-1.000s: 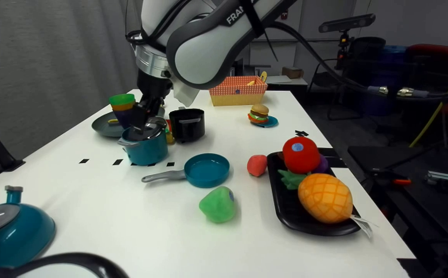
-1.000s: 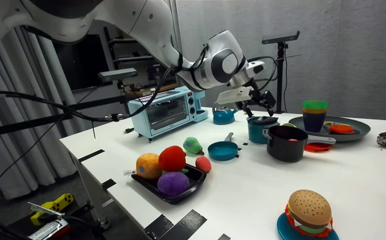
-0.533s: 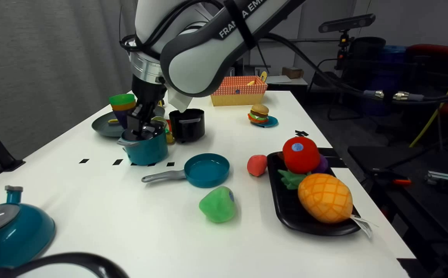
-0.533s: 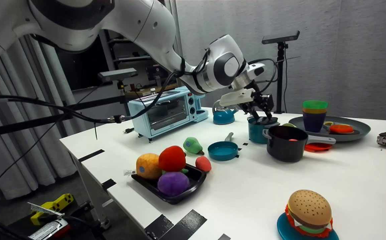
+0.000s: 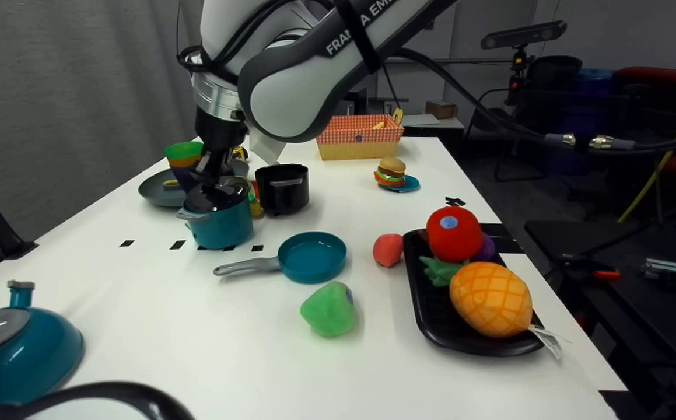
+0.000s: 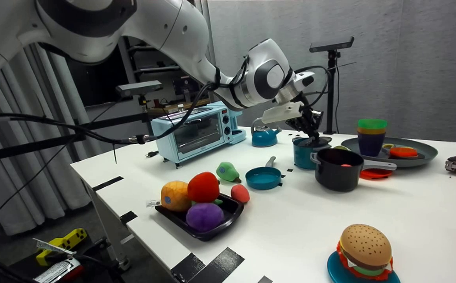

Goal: Take the lid off the blue pot and put it on the blue pan

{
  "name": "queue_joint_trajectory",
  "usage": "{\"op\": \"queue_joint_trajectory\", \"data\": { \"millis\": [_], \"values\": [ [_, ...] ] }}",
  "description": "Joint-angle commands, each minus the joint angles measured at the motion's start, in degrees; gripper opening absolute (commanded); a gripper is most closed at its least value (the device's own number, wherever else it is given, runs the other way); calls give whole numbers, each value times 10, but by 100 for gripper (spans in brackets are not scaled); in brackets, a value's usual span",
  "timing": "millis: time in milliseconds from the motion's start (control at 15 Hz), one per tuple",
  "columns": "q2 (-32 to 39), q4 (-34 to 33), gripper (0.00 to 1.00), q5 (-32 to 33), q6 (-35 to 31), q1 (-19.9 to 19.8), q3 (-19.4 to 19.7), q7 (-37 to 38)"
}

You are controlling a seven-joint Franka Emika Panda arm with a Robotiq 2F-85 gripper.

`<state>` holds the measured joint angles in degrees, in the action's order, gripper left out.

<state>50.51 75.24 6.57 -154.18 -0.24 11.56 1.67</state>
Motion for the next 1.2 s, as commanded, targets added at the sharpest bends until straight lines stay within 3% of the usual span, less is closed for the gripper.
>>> {"op": "queue_joint_trajectory", "data": {
  "millis": [0, 333, 733, 1133],
  "values": [
    [4, -9, 4, 18, -4, 1, 13, 18],
    [-37, 27, 4, 9, -9, -3, 0, 7],
    [-135, 100, 4, -13, 13, -22, -46, -21],
    [-250, 203, 4, -37, 110, -52, -80, -57]
  ]
}}
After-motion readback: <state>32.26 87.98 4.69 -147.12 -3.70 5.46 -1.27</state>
